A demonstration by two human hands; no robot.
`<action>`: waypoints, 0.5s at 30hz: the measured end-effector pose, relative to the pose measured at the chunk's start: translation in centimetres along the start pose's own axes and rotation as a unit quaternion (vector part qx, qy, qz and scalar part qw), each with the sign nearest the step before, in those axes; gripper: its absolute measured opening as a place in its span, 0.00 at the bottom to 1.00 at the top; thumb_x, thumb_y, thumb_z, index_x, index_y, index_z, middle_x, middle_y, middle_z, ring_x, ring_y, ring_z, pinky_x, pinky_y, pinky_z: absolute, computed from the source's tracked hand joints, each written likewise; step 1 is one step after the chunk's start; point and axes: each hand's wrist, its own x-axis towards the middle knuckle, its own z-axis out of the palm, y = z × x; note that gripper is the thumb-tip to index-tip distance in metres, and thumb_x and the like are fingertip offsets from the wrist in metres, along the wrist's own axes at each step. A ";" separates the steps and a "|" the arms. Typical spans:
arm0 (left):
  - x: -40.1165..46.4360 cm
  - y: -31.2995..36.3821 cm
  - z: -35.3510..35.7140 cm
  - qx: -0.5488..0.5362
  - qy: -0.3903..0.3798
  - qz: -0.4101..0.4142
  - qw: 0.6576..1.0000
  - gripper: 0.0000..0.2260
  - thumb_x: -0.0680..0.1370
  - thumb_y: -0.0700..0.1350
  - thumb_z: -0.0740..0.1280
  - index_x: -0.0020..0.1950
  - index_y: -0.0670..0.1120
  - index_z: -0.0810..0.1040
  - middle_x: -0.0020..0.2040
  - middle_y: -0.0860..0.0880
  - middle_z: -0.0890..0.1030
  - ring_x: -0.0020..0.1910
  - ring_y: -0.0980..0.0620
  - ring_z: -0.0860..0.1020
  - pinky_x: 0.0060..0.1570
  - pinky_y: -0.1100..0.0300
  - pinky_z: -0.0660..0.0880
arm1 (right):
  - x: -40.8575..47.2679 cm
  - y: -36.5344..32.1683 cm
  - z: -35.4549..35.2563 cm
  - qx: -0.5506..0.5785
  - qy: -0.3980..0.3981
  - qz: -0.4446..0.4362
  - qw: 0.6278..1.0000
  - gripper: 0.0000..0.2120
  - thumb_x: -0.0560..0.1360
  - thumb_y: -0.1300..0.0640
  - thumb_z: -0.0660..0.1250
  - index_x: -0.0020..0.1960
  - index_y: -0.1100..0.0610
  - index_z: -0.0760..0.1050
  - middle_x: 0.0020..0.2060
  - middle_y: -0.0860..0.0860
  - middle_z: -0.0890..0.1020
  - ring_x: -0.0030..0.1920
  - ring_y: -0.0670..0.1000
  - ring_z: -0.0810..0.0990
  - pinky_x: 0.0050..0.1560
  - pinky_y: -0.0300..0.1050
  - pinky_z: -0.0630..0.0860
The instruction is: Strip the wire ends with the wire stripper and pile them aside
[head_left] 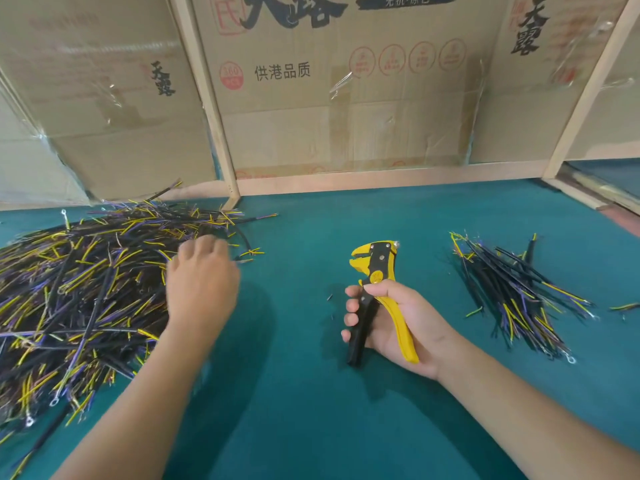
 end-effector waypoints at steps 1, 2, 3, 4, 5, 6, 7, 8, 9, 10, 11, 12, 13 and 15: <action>0.1 -1.0 0.2 0.028 -0.019 -0.032 0.999 0.09 0.79 0.41 0.64 0.57 0.38 0.77 0.58 0.39 0.78 0.59 0.35 0.74 0.55 0.43 0.71 | 0.0 0.0 -0.1 0.002 -0.003 0.000 1.000 0.13 0.74 0.56 0.65 0.55 0.63 0.74 0.40 0.57 0.75 0.37 0.56 0.75 0.44 0.55 0.79; 0.2 -1.6 0.3 0.047 -0.036 -0.055 0.997 0.09 0.79 0.40 0.63 0.57 0.38 0.76 0.58 0.38 0.78 0.59 0.35 0.73 0.55 0.43 0.71 | 0.0 -0.1 -0.2 0.003 -0.004 0.001 1.000 0.13 0.75 0.56 0.64 0.55 0.64 0.74 0.40 0.57 0.75 0.37 0.56 0.75 0.44 0.55 0.79; 0.3 -2.0 0.4 0.063 -0.047 -0.066 0.995 0.09 0.78 0.39 0.62 0.57 0.38 0.76 0.58 0.39 0.77 0.60 0.36 0.73 0.55 0.44 0.71 | 0.0 -0.1 -0.2 0.003 -0.005 0.003 1.000 0.13 0.75 0.56 0.64 0.55 0.64 0.74 0.40 0.57 0.75 0.37 0.56 0.75 0.44 0.55 0.79; 0.4 -2.3 0.5 0.081 -0.051 -0.068 0.993 0.10 0.78 0.37 0.62 0.58 0.39 0.77 0.58 0.40 0.77 0.60 0.37 0.73 0.54 0.45 0.71 | 0.0 -0.1 -0.2 0.004 -0.005 0.005 1.000 0.13 0.75 0.56 0.65 0.55 0.64 0.75 0.40 0.57 0.75 0.38 0.56 0.75 0.44 0.55 0.79; 0.5 -2.5 0.6 0.097 -0.052 -0.066 0.992 0.11 0.77 0.36 0.62 0.58 0.40 0.77 0.58 0.41 0.77 0.60 0.38 0.73 0.54 0.45 0.71 | 0.0 -0.1 -0.2 0.003 -0.005 0.006 1.000 0.13 0.74 0.56 0.65 0.55 0.64 0.75 0.40 0.57 0.75 0.38 0.56 0.75 0.44 0.55 0.79; 0.6 -2.6 0.7 0.109 -0.049 -0.064 0.991 0.11 0.76 0.36 0.63 0.58 0.41 0.78 0.58 0.41 0.76 0.60 0.38 0.73 0.54 0.46 0.71 | 0.0 -0.1 -0.2 0.003 -0.005 0.006 1.000 0.13 0.74 0.56 0.65 0.54 0.64 0.75 0.40 0.57 0.75 0.38 0.56 0.75 0.44 0.55 0.79; 0.8 -2.6 0.7 0.115 -0.047 -0.063 0.990 0.12 0.76 0.35 0.63 0.58 0.41 0.78 0.58 0.41 0.76 0.60 0.39 0.73 0.54 0.46 0.71 | 0.0 -0.1 -0.2 0.003 -0.005 0.006 1.000 0.13 0.74 0.56 0.65 0.54 0.64 0.75 0.40 0.57 0.75 0.38 0.56 0.75 0.44 0.55 0.79; 0.9 -2.6 0.7 0.119 -0.045 -0.065 0.990 0.11 0.76 0.35 0.64 0.58 0.41 0.78 0.57 0.41 0.76 0.59 0.39 0.72 0.55 0.46 0.71 | 0.0 -0.1 -0.2 0.004 -0.005 0.005 1.000 0.13 0.74 0.56 0.65 0.54 0.64 0.75 0.40 0.57 0.75 0.38 0.56 0.75 0.44 0.55 0.79; 1.0 -2.6 0.8 0.123 -0.043 -0.068 0.989 0.11 0.76 0.35 0.65 0.58 0.41 0.78 0.57 0.41 0.76 0.59 0.38 0.72 0.55 0.45 0.70 | 0.0 -0.1 -0.2 0.004 -0.005 0.004 1.000 0.13 0.74 0.56 0.65 0.54 0.64 0.75 0.40 0.57 0.75 0.38 0.56 0.75 0.44 0.55 0.79; 1.0 -2.5 0.9 0.124 -0.038 -0.070 0.989 0.11 0.76 0.35 0.65 0.57 0.40 0.78 0.57 0.41 0.76 0.59 0.38 0.72 0.56 0.45 0.70 | 0.0 -0.1 -0.2 0.002 -0.004 0.004 1.000 0.13 0.74 0.56 0.65 0.54 0.64 0.75 0.40 0.57 0.75 0.38 0.56 0.75 0.44 0.55 0.79; 1.1 -2.4 0.9 0.118 -0.033 -0.067 0.990 0.10 0.76 0.35 0.66 0.57 0.40 0.78 0.57 0.41 0.76 0.59 0.38 0.72 0.56 0.45 0.69 | -0.1 -0.1 -0.1 0.001 -0.004 0.003 1.000 0.13 0.74 0.56 0.65 0.54 0.64 0.75 0.40 0.57 0.75 0.38 0.56 0.75 0.44 0.55 0.79; 1.1 -2.4 0.9 0.107 -0.026 -0.061 0.992 0.09 0.77 0.36 0.66 0.57 0.40 0.78 0.57 0.41 0.77 0.59 0.37 0.73 0.56 0.45 0.69 | -0.1 -0.1 -0.1 0.000 -0.003 0.003 1.000 0.13 0.74 0.56 0.65 0.54 0.64 0.75 0.40 0.57 0.75 0.38 0.56 0.75 0.44 0.55 0.79; 1.2 -2.3 0.8 0.094 -0.016 -0.055 0.994 0.08 0.77 0.37 0.66 0.56 0.41 0.77 0.57 0.41 0.77 0.58 0.37 0.73 0.55 0.45 0.69 | -0.1 -0.1 0.0 -0.001 -0.002 0.003 1.000 0.13 0.74 0.56 0.65 0.54 0.64 0.75 0.40 0.57 0.75 0.38 0.56 0.75 0.44 0.55 0.79; 1.1 -1.9 0.6 0.047 0.015 -0.041 0.998 0.05 0.79 0.40 0.66 0.54 0.41 0.76 0.54 0.40 0.79 0.55 0.37 0.75 0.51 0.45 0.70 | -0.1 -0.1 -0.1 -0.002 -0.002 0.002 1.000 0.13 0.75 0.56 0.65 0.54 0.64 0.75 0.40 0.57 0.75 0.38 0.56 0.74 0.44 0.55 0.79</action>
